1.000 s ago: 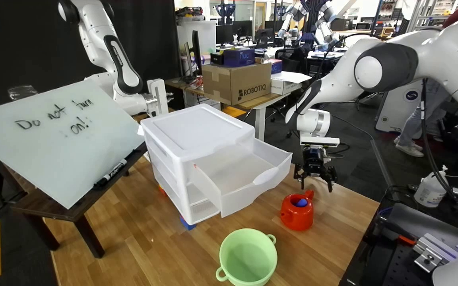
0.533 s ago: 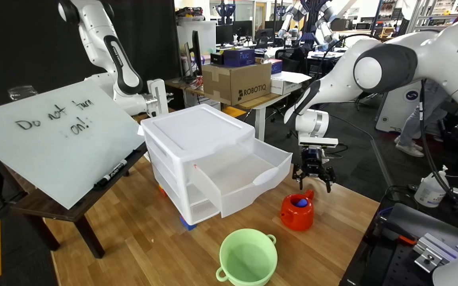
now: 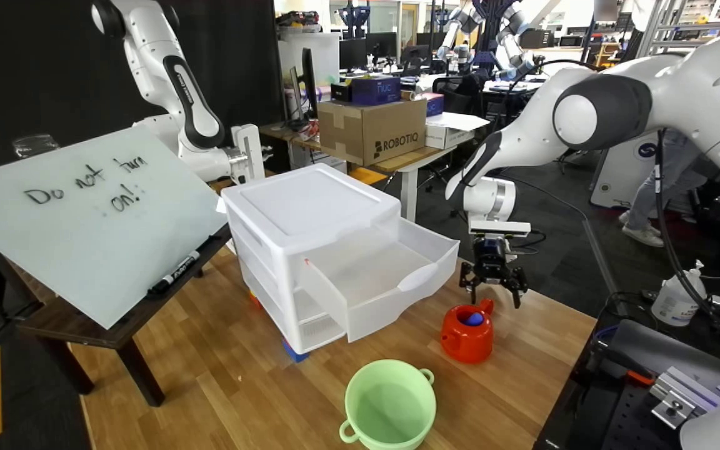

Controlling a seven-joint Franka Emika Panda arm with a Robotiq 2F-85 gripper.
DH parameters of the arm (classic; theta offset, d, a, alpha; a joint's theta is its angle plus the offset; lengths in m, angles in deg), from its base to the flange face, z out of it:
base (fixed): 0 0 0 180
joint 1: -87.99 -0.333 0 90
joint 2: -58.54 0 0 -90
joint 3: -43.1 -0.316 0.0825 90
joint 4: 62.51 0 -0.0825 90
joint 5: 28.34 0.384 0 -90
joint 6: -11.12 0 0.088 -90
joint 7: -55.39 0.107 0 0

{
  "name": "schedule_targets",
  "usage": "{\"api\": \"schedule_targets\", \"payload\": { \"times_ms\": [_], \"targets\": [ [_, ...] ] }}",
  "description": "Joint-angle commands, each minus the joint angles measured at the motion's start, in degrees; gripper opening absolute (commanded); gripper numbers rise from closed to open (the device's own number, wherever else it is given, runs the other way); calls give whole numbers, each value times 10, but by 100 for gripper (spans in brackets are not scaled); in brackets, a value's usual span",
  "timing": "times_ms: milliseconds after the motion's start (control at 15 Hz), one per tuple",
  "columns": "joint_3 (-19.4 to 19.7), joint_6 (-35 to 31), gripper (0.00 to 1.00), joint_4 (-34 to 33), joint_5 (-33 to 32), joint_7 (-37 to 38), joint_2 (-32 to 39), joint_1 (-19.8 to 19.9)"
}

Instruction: Move the light red object to the right

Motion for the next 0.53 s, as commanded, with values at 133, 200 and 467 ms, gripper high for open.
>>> {"api": "schedule_targets", "payload": {
  "times_ms": [133, 200, 467],
  "targets": [
    [-3, 3, 73, -8, -6, 8, 7, 0],
    [-2, 3, 69, -8, -6, 9, 7, 0],
    [-3, 8, 41, -10, -7, 12, 8, -1]
  ]
}}
